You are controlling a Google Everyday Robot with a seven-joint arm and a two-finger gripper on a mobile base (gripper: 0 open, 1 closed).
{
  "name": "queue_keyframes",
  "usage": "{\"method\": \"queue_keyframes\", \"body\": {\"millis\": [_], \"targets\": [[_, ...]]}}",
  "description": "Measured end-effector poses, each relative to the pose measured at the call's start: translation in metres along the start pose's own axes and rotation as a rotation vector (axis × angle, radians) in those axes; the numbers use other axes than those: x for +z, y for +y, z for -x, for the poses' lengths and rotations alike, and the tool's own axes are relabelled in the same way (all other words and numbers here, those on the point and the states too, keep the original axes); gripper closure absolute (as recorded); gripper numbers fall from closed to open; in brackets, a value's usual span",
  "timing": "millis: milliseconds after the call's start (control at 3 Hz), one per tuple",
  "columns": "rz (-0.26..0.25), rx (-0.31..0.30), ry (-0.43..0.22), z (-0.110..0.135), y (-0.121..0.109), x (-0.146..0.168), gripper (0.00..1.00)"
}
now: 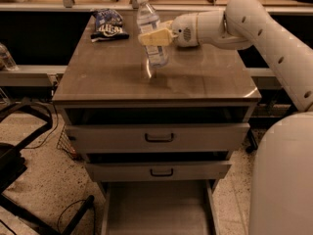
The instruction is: Place blue plastic bottle upright
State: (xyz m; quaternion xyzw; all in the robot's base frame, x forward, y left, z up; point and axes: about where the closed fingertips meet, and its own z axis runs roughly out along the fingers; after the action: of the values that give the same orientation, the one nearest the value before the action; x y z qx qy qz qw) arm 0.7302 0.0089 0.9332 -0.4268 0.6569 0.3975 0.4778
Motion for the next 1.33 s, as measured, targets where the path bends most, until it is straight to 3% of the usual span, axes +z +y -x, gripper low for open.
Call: {"method": "queue_keyframes", "body": {"millis": [333,667,1000,1333], "targets": [[0.0,0.0,-0.005,-0.001,0.0,0.001,1.0],[-0.003,0.001,-0.059,-0.015,0.003,0.01,1.0],[0.037,-0.007,-0.11,-0.028,0.004,0.025,1.0],[0.037,-0.007,-0.11,-0.023,0.005,0.024,1.0]]}}
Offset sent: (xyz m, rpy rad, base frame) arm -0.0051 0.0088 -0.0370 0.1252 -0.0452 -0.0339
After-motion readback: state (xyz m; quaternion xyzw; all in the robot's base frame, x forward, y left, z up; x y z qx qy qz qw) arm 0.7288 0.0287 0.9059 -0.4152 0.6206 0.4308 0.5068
